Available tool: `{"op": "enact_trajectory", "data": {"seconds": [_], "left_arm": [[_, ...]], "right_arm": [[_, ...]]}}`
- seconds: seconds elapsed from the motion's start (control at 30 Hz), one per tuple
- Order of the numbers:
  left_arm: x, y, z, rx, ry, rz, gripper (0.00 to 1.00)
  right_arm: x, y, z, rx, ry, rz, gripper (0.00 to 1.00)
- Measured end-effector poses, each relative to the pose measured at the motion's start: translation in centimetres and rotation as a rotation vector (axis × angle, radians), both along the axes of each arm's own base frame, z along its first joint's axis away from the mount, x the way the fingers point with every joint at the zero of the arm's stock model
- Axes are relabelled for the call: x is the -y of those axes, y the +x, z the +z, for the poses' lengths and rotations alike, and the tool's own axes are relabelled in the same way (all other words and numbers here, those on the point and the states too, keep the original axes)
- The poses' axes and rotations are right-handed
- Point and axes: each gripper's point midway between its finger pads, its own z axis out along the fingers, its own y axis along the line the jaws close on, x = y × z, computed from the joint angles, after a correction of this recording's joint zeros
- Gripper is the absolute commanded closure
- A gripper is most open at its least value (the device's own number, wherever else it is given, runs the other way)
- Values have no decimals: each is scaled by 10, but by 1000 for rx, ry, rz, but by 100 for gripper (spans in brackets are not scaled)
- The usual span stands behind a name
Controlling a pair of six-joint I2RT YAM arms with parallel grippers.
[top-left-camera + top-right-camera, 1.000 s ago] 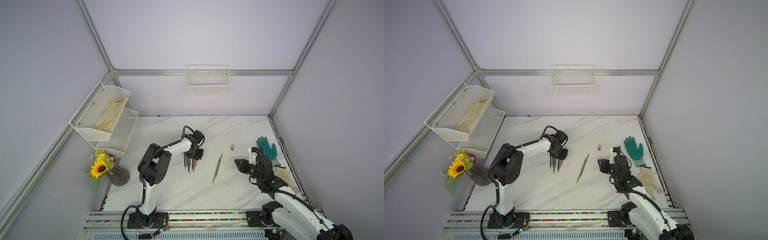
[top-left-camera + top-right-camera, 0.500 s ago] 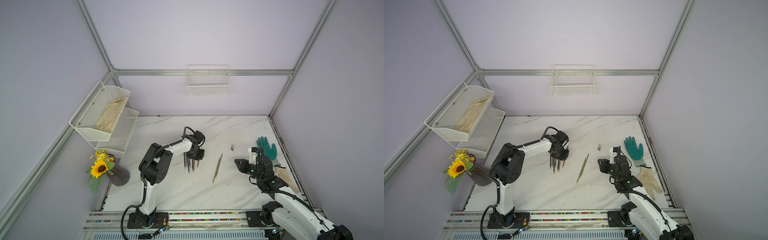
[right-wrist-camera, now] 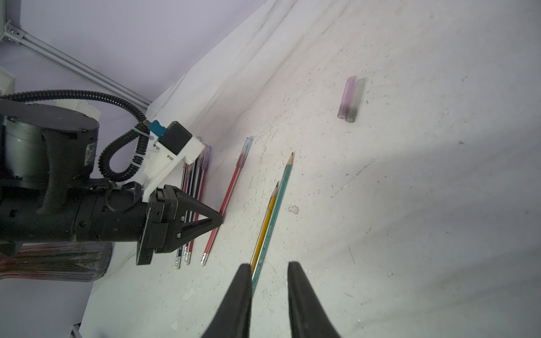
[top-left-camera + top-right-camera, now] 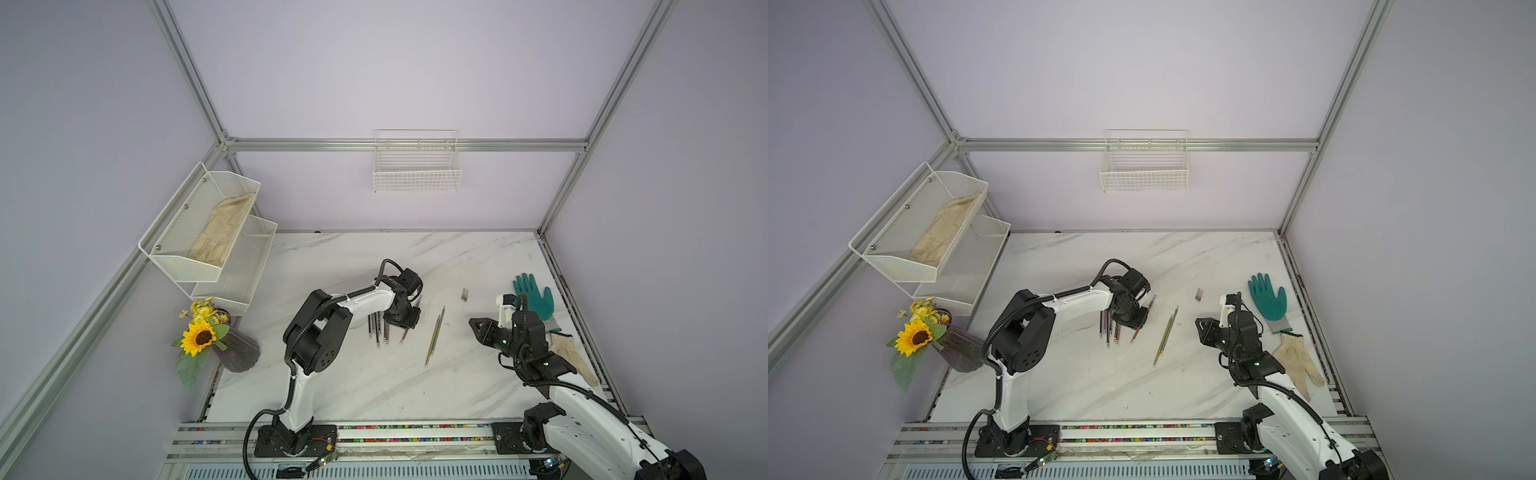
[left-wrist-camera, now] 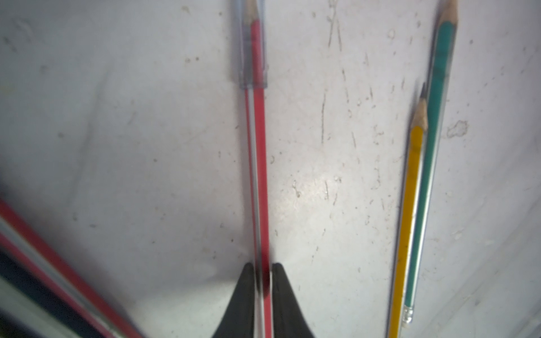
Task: Remove the protective cover of the pencils
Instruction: Move the pencil to the center of the board, then pick up the pencil from the center of the board.
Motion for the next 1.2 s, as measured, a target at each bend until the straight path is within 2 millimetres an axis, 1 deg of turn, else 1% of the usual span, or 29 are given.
{"op": "enact_trajectory", "data": {"seconds": [0.3,0.6,0.67,0.83,0.93,1.1,1.2], "left_arm": [[1,-2,0,2,9,4,76],[5,-13,-2,40,84,-24,76],[4,-15,-2,46,100,-26,78],[1,-16,-3,54,124,-26,88],[0,-17,-3,53,132,-27,90],[0,-19,-3,69,156,-34,97],[0,-19,-3,74,162,-35,98]], "right_arm": [[0,0,0,0,0,0,74],[0,0,0,1,0,0,74],[0,0,2,6,2,0,74],[0,0,3,12,3,0,74],[0,0,4,13,4,1,74],[0,-1,5,16,6,3,74],[0,-1,5,17,7,3,74]]}}
